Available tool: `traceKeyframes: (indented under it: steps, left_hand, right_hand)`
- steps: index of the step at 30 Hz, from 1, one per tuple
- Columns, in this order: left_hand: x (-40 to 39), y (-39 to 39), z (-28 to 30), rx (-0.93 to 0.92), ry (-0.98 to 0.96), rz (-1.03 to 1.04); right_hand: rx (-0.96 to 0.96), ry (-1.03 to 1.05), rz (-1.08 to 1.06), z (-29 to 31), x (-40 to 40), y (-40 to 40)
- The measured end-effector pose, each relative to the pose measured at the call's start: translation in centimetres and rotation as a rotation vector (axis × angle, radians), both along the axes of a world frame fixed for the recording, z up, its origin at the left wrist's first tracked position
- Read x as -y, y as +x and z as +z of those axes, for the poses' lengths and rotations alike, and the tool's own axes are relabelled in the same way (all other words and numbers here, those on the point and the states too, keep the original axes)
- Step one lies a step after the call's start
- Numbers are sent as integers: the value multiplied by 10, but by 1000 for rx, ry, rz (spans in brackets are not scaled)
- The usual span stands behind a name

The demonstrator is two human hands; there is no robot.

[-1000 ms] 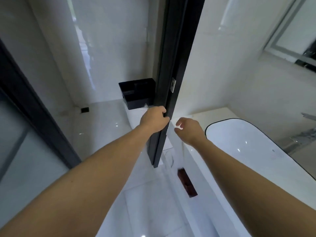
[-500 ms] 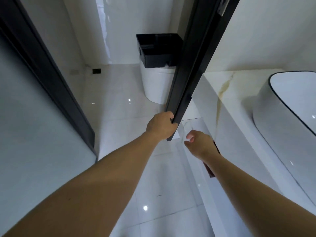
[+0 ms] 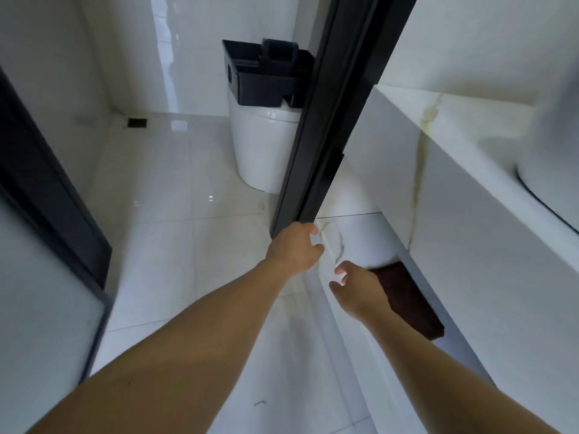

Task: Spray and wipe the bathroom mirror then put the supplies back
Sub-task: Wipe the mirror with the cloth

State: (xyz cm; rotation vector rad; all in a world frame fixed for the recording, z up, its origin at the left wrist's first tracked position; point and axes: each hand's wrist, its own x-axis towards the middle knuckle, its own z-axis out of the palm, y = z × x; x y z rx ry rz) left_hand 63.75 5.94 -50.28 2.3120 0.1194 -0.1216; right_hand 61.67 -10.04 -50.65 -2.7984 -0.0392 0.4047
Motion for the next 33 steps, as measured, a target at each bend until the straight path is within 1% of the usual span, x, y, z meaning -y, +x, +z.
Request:
traceKeyframes:
  steps: [5,8,11,15,18,20,23,25,28,33]
  left_hand:
    - [15,28,-27,34,0,-60]
    - [27,41,-43,70,-17,-86]
    - [48,50,-59,110,-44,-154]
    - [88,57,-88,162,-32,-277]
    - [118,62,-114,184,-13,-365]
    - [135,66,-129,212,51,-419]
    - [158,75,-147,273,195,-505]
    - [172,81,-154,292,295,-568]
    - [188,89,-163,289,429,-632]
    - [212,106,-169,351,555,-705]
  right_hand:
    - [47,-10,-48,-34,14,20]
    - [79,-18,-69,-53,24,23]
    - [112,-32,-101,-74,40,21]
    - [138,-72,-205,-101,72,10]
    - [227,-76,-314,-122,96,-1]
    - [304,-86,-361,-134,110,-5]
    - [353,-216,-413,-146,130,-10]
    - [313,-231,-468,-152,145,-12]
    - [238,-176,-536,-162,171,-11]
    - [195,-190,-535,-168,194,-2]
